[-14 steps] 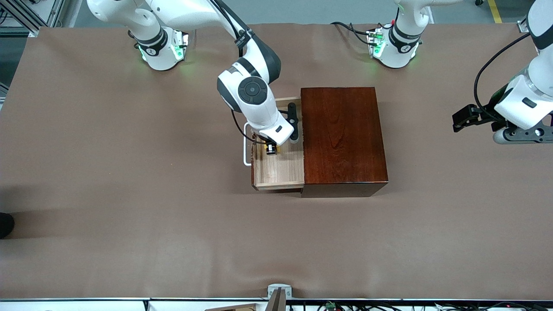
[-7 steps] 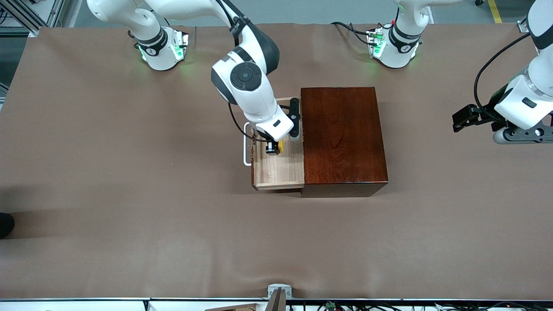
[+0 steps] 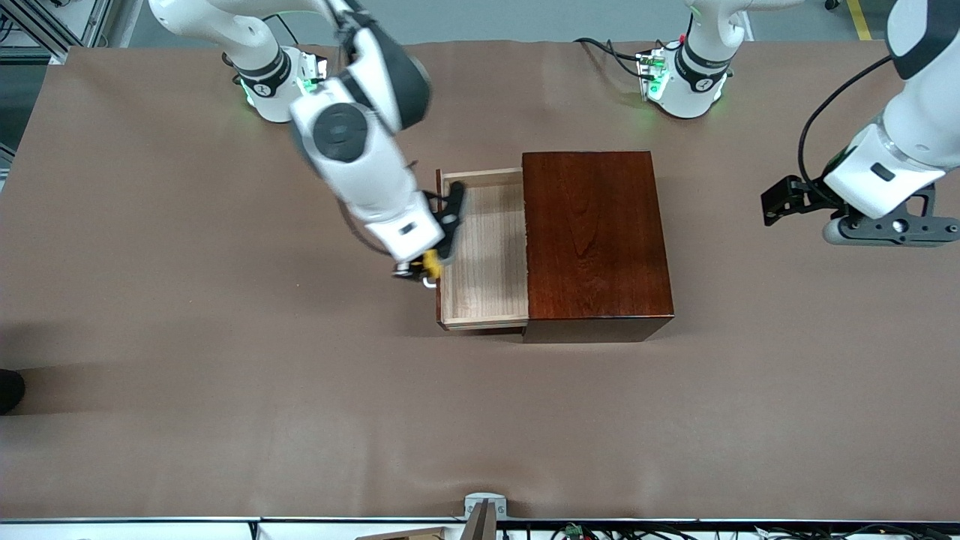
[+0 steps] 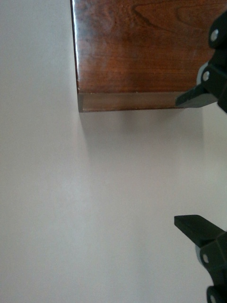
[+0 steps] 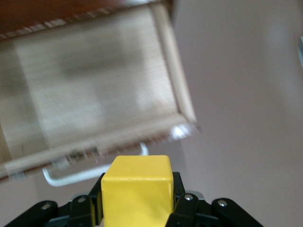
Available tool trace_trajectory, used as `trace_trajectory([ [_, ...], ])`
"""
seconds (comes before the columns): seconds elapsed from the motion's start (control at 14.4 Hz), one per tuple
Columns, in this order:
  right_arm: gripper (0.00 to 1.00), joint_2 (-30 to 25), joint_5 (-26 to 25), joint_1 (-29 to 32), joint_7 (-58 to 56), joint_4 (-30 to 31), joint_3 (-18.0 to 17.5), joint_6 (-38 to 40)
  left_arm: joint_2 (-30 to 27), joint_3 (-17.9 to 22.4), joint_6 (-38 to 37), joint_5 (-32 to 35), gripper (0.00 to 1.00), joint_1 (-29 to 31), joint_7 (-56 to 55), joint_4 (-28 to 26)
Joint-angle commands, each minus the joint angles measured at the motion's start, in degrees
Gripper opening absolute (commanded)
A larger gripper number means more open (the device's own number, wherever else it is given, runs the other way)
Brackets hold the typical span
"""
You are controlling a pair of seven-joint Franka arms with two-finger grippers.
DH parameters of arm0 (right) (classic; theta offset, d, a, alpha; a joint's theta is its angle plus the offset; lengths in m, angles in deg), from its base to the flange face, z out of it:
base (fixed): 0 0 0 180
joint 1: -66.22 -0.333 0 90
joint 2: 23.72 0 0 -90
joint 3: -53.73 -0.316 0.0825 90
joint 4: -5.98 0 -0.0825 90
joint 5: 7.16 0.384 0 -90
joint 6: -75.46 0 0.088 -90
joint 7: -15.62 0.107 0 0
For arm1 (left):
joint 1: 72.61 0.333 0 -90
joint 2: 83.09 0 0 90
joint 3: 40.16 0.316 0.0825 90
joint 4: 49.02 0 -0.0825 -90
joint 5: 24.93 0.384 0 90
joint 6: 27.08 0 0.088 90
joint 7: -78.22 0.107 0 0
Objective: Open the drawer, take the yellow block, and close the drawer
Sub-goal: 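Lift the yellow cube out with the right gripper while the left gripper returns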
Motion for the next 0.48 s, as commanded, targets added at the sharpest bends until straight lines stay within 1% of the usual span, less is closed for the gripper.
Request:
trace_trajectory([
  [0.0,0.0,-3.07,-0.39,5.92,4.96,1.56,-0.95,2.91,-0.06,-3.64,-0.15,-0.97,1.0,0.1,-0.25,0.64],
  [0.21,0.0,-3.69,-1.01,11.55,11.55,2.18,0.01,6.34,-0.06,-11.37,-2.16,-0.97,1.0,0.1,-0.61,0.64],
  [0.42,0.0,-3.69,-1.01,17.78,13.75,4.54,1.42,6.52,0.29,-19.37,-3.14,-0.88,1.0,-0.08,0.0,0.64],
])
